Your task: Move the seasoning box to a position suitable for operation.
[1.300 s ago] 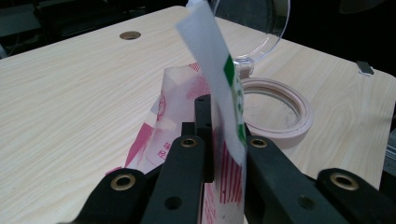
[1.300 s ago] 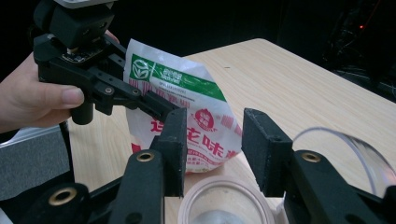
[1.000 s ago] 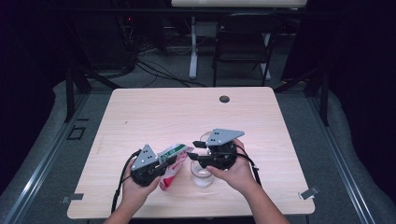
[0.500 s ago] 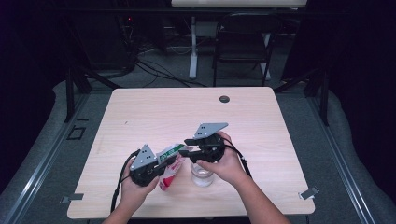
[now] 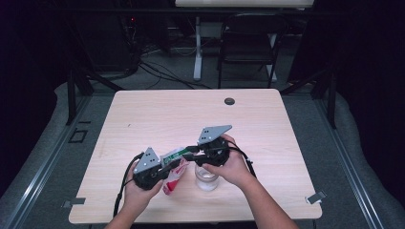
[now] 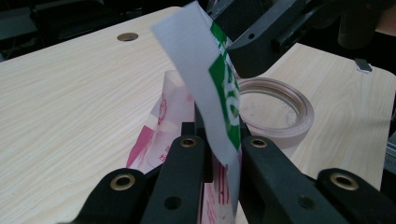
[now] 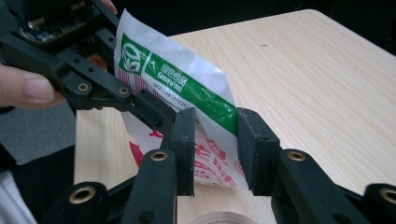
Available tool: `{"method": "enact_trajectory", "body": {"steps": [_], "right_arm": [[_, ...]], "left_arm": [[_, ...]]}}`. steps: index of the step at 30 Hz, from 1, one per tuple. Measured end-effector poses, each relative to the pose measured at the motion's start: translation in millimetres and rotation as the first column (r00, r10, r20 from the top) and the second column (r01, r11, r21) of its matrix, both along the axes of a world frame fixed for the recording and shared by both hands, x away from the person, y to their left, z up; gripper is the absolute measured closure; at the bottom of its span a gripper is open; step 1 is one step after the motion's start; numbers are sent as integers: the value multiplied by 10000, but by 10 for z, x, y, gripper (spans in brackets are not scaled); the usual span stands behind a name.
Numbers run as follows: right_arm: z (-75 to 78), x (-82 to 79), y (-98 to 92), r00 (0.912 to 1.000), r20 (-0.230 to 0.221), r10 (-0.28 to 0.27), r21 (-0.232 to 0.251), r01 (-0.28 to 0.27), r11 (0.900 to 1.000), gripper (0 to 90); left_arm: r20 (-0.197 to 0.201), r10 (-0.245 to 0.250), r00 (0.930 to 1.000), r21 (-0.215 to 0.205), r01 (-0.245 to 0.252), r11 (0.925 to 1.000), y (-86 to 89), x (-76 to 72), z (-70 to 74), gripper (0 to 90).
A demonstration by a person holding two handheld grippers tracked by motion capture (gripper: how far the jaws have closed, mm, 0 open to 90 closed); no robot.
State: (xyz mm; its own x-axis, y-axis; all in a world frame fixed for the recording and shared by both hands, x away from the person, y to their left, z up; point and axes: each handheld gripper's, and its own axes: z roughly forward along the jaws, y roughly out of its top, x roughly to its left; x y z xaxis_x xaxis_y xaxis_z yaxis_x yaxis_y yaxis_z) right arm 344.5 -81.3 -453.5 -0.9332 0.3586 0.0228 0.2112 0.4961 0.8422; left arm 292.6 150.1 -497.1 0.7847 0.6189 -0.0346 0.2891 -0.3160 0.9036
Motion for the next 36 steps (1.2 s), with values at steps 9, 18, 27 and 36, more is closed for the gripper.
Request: {"method": "enact_trajectory", "body": {"steps": [9,18,27,36], "right_arm": [[-46,-44,-26,9994,330,-86,24,86,10000,866],[-93,-107,-42,9970,710,-315,144,306,9994,900],[-141,-170,-70,9939,963,-533,480,489,9976,900],[-166,-162,-109,9952,828,-527,657,473,9967,900]], "left_arm": [[-12,123,9999,-27,-123,9999,0,6,-4,891],[-60,130,9999,-121,-131,9998,-25,-12,-50,742],[-39,863,9963,-105,-864,9962,13,-89,-241,469],[-599,1262,9902,77,-1260,9920,64,-100,-435,430]]}}
